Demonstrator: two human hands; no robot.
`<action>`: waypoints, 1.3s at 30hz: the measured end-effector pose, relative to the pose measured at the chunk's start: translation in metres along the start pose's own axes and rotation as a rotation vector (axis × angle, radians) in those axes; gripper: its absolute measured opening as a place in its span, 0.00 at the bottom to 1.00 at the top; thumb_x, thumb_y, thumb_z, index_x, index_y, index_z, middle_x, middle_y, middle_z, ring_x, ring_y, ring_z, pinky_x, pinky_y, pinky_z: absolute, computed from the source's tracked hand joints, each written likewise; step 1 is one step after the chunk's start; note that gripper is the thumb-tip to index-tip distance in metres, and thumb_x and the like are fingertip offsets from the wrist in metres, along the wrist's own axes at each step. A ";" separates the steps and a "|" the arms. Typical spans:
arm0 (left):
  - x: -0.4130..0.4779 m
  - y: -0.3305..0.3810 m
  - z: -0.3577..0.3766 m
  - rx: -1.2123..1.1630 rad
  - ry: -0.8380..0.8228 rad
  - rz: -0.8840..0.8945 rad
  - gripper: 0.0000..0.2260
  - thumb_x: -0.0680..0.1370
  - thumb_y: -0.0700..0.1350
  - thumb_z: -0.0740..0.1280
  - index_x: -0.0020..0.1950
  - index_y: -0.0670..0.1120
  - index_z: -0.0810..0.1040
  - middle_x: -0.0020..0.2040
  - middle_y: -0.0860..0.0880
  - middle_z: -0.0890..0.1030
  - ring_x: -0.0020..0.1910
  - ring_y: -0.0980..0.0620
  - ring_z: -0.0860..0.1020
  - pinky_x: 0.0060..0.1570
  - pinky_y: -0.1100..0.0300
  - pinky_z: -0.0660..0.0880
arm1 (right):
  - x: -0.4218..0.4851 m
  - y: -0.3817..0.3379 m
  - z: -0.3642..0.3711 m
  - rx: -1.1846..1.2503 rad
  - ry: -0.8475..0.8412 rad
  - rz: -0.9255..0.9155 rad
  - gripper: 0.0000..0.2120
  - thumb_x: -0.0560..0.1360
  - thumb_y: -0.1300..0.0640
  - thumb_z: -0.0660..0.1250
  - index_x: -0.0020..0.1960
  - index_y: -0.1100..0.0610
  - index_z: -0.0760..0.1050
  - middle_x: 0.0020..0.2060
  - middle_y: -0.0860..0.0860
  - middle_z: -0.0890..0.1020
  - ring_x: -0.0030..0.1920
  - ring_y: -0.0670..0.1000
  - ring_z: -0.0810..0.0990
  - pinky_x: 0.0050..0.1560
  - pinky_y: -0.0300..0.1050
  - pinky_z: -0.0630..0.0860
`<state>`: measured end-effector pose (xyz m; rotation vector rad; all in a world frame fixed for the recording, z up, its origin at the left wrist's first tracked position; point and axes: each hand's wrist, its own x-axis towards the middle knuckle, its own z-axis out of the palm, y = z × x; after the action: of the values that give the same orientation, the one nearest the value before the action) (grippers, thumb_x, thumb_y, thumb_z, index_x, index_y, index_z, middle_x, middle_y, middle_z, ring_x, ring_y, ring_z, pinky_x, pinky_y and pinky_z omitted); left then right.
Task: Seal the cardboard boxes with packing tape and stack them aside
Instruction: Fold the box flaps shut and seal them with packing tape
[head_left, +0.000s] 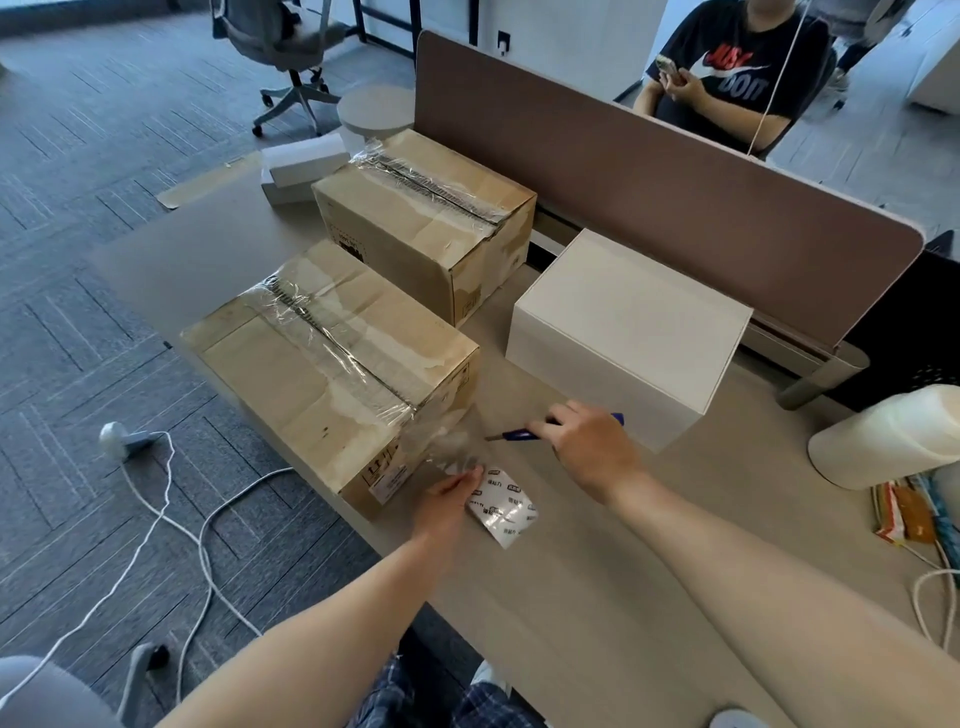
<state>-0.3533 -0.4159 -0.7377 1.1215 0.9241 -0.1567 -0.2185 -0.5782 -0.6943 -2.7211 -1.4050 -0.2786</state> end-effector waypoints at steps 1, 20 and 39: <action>-0.001 0.001 0.002 -0.002 0.005 0.000 0.08 0.74 0.48 0.75 0.51 0.48 0.86 0.49 0.50 0.86 0.49 0.55 0.83 0.47 0.63 0.75 | -0.004 -0.001 0.001 0.029 -0.055 0.060 0.22 0.64 0.70 0.74 0.53 0.50 0.83 0.36 0.50 0.79 0.37 0.53 0.76 0.33 0.42 0.71; -0.008 0.006 0.041 0.445 -0.359 0.201 0.09 0.78 0.41 0.69 0.58 0.43 0.83 0.50 0.56 0.82 0.47 0.64 0.78 0.39 0.76 0.73 | -0.157 -0.085 0.026 0.970 -0.242 1.574 0.06 0.70 0.57 0.74 0.44 0.49 0.79 0.39 0.47 0.82 0.41 0.50 0.81 0.29 0.36 0.69; -0.008 0.015 0.098 0.639 -0.541 0.265 0.06 0.79 0.46 0.70 0.54 0.50 0.86 0.40 0.55 0.85 0.36 0.62 0.80 0.40 0.64 0.77 | -0.163 -0.096 -0.052 0.918 0.025 1.116 0.09 0.74 0.54 0.72 0.48 0.45 0.72 0.45 0.42 0.81 0.45 0.39 0.77 0.45 0.34 0.70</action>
<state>-0.2958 -0.4922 -0.7098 1.6666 0.2267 -0.5341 -0.3959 -0.6602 -0.6770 -2.1814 0.1775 0.3236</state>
